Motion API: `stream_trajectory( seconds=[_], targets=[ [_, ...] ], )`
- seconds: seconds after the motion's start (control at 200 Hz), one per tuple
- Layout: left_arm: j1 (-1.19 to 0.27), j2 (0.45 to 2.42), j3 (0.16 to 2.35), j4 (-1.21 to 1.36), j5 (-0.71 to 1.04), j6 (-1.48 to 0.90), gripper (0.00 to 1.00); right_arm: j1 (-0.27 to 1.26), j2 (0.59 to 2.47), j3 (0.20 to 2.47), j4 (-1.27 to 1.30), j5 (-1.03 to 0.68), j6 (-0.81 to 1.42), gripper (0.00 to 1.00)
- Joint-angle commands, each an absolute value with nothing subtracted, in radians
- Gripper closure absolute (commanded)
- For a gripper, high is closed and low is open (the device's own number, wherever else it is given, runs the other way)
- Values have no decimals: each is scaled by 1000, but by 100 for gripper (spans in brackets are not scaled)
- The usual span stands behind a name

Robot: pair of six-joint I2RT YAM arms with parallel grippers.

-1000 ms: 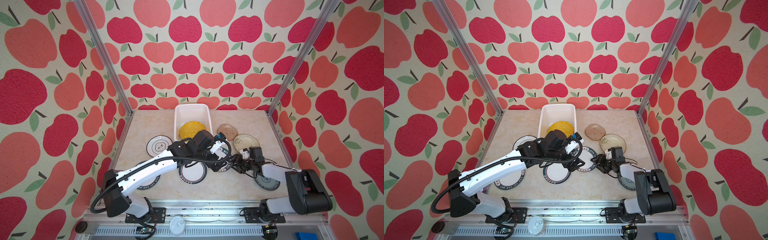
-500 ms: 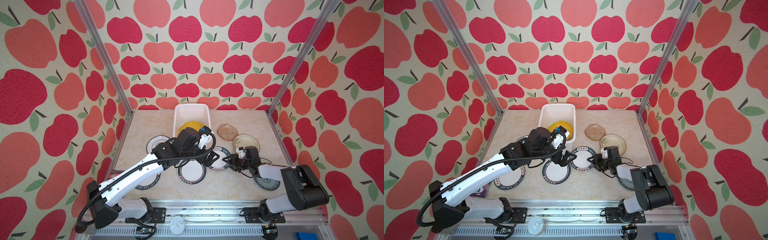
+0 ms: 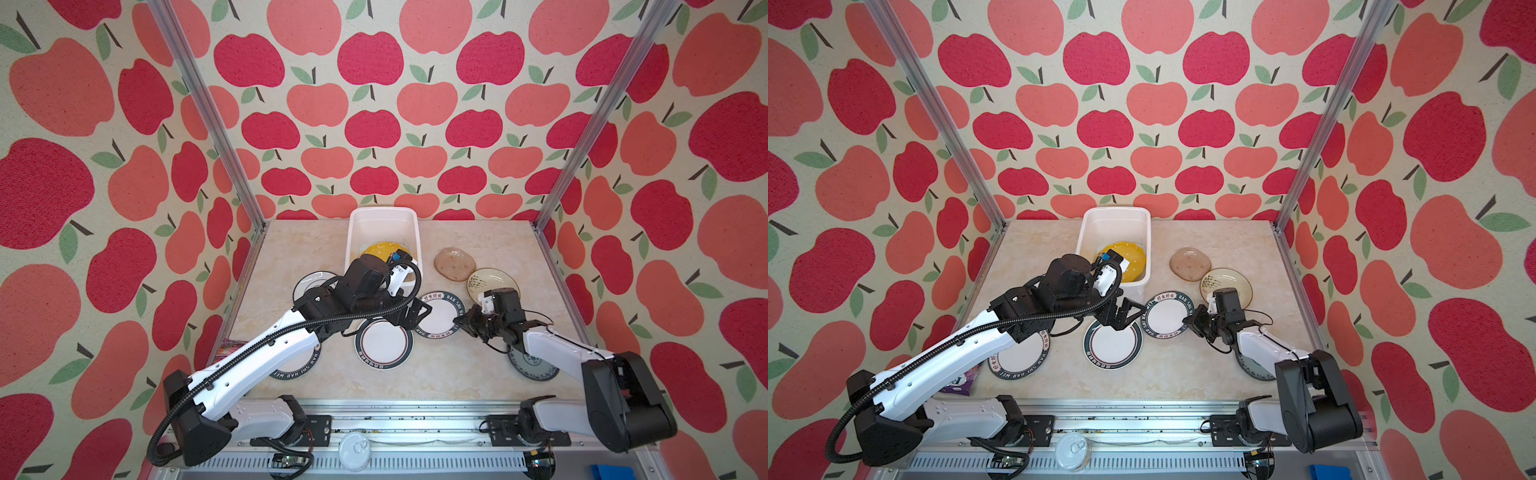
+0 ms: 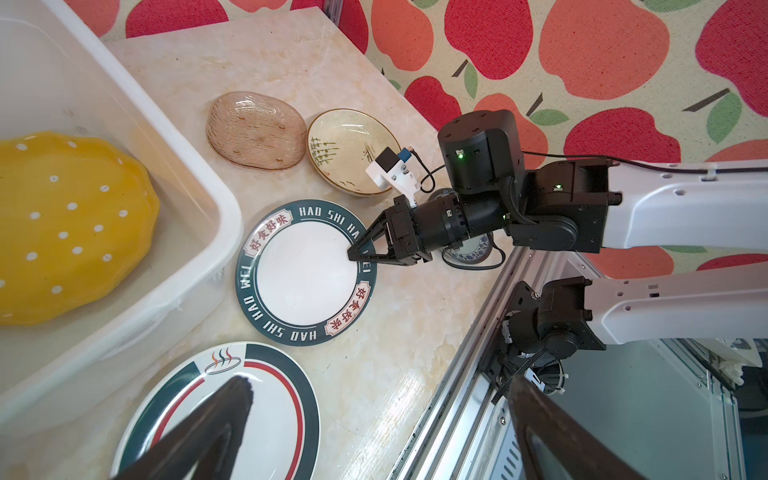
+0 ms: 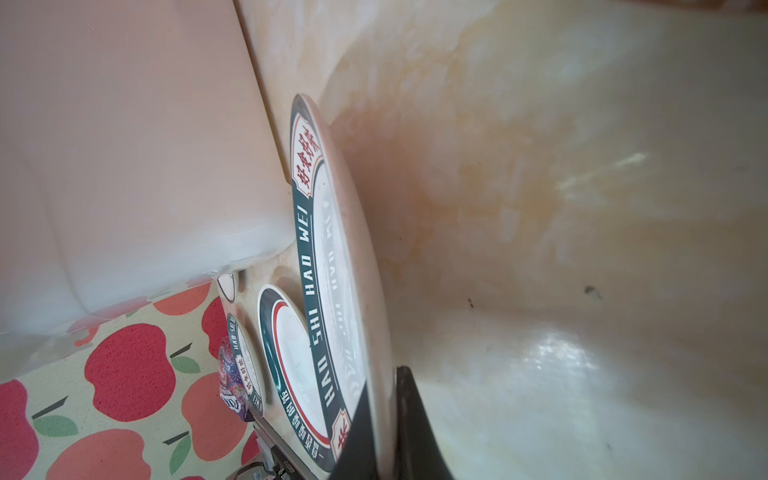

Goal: Place the plates into the plastic bin on the countertop

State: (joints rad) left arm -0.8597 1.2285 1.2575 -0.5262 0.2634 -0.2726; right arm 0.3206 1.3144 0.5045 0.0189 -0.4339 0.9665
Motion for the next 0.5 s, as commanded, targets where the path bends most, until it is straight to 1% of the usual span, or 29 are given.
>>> stream_trajectory(
  seconds=[0.0,0.045,0.12,0.26,0.37,0.495],
  targets=[
    [-839,1185,1252,-518,238,-288,1,328,1279,549,-70,-399,946,100],
    [-830,1173,1250,-518,233,-293,1,328,1268,564,-104,-394,944,100],
    [-815,1150,1250,-523,215,-305,1,328,1221,607,-236,-361,930,100],
    [-768,1094,1230,-516,146,-352,1,324,1076,744,-591,-230,882,100],
    [-700,1033,1191,-483,120,-431,1,325,976,916,-831,-118,832,100],
    [-610,992,1166,-465,149,-497,1,325,957,1128,-984,-73,831,100]
  ],
)
